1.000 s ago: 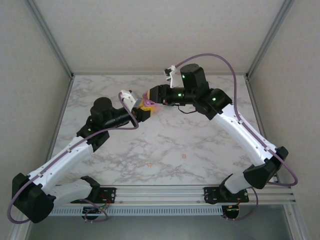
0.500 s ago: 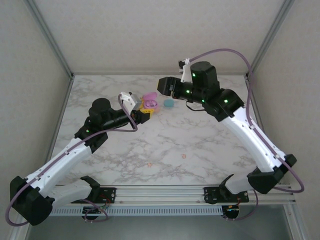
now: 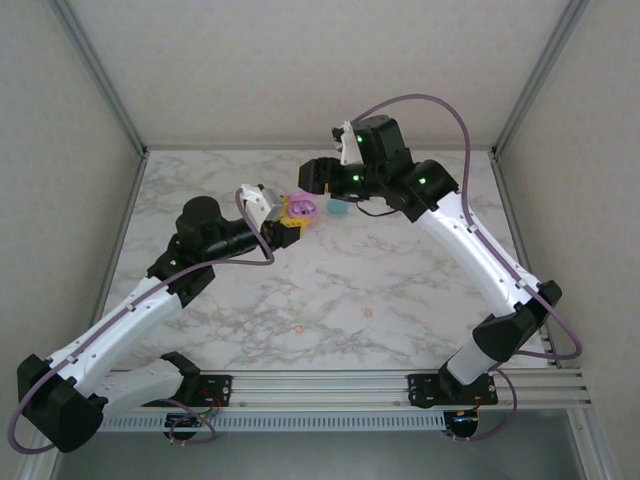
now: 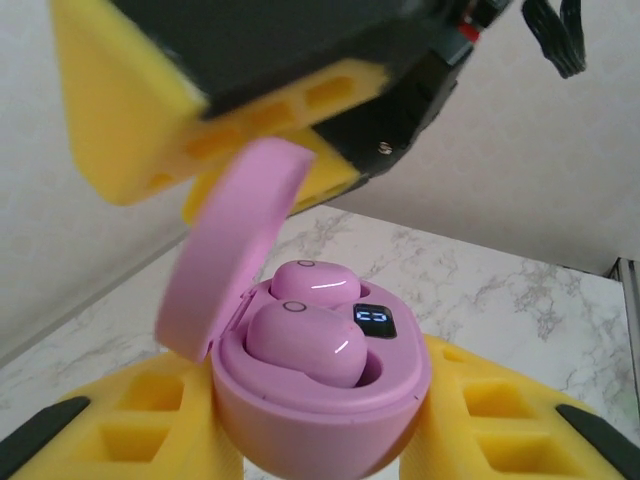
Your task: Insert the wireless bluetooth earbuds into the charging case
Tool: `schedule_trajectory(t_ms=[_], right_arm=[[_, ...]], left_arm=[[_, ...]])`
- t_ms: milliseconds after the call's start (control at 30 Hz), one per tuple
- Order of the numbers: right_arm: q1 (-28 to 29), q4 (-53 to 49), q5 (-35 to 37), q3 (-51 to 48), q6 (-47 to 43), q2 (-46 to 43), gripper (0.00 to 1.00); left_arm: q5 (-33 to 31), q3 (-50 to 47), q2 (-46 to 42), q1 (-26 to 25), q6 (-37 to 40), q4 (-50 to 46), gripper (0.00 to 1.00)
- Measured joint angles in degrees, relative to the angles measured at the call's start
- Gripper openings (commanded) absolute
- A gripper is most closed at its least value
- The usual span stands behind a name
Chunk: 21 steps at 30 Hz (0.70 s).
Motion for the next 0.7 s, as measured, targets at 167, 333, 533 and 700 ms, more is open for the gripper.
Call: schedule_trajectory(t_ms=[167, 333, 533, 700], right_arm=[[-1.14, 3.76, -4.33, -9.46, 1.25, -6.21, 0.63], [-4.94, 12.22, -10.73, -18.51, 6.01, -11.58, 0.7], [-6.69, 24.98, -21.2, -25.59, 14.69, -12.57, 0.65], [-6.69, 32.28, -27.15, -27.32, 19.28, -12.22, 0.59]], left_arm=[[-0.13, 0.0, 0.0, 0.0, -0.9, 1.18, 0.21], [0.04, 0.0, 0.17, -0.02, -1.97, 2.75, 0.21], [0.52, 0.0, 1.03, 0.0, -4.35, 5.57, 0.21], [0.92, 0.0, 1.7, -0.02, -5.88, 7.04, 0.22]])
